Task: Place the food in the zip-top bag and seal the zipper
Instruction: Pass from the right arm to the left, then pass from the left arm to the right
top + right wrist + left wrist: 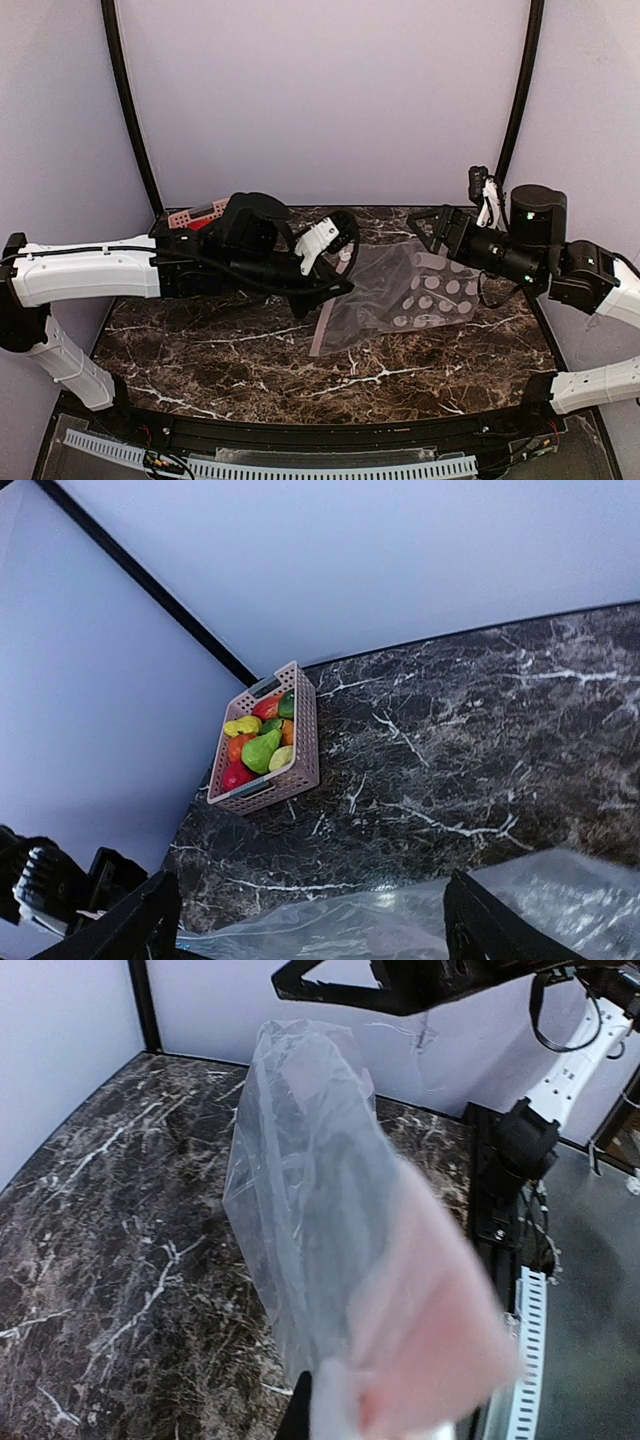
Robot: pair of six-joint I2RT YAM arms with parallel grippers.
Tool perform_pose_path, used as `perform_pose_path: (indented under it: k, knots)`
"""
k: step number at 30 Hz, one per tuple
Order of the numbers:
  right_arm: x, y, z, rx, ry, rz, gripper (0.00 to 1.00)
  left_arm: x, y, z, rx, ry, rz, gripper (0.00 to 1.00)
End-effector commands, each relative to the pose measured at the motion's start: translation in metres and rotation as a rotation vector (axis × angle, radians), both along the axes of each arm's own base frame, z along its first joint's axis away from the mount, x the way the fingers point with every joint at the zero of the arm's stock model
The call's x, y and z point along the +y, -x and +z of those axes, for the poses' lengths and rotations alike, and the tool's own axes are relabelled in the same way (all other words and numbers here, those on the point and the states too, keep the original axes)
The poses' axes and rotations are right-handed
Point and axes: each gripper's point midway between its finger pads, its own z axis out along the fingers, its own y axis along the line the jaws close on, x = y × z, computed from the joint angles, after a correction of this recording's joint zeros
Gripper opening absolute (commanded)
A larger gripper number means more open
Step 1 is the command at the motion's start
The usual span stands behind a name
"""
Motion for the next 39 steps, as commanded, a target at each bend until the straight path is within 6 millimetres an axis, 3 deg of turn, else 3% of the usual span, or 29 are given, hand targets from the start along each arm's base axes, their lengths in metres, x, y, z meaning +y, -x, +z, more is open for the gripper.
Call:
perform_pose_path:
  k: [1, 7, 11, 14, 20, 26, 39]
  knots:
    - [0.005, 0.027, 0.016, -0.121, 0.151, 0.204, 0.91, 0.025, 0.052, -0.016, 0.233, -0.112, -0.245, 0.01]
    - [0.035, 0.080, 0.036, -0.264, 0.179, 0.593, 0.92, 0.035, 0.091, -0.015, 0.274, -0.102, -0.499, 0.01]
    - [0.053, 0.091, 0.024, -0.229, 0.219, 0.722, 0.88, 0.039, 0.101, -0.008, 0.310, -0.047, -0.598, 0.01]
    - [0.071, 0.099, 0.011, -0.196, 0.218, 0.828, 0.85, 0.043, 0.102, -0.002, 0.336, 0.007, -0.623, 0.01]
    - [0.098, 0.111, -0.008, -0.173, 0.214, 0.958, 0.79, 0.049, 0.104, -0.012, 0.365, 0.004, -0.633, 0.01]
    - [0.109, 0.121, -0.003, -0.197, 0.150, 1.022, 0.73, 0.050, 0.105, -0.016, 0.376, -0.003, -0.639, 0.01]
    - [0.130, 0.133, -0.024, -0.153, 0.153, 1.082, 0.61, 0.051, 0.092, -0.020, 0.364, -0.001, -0.600, 0.01]
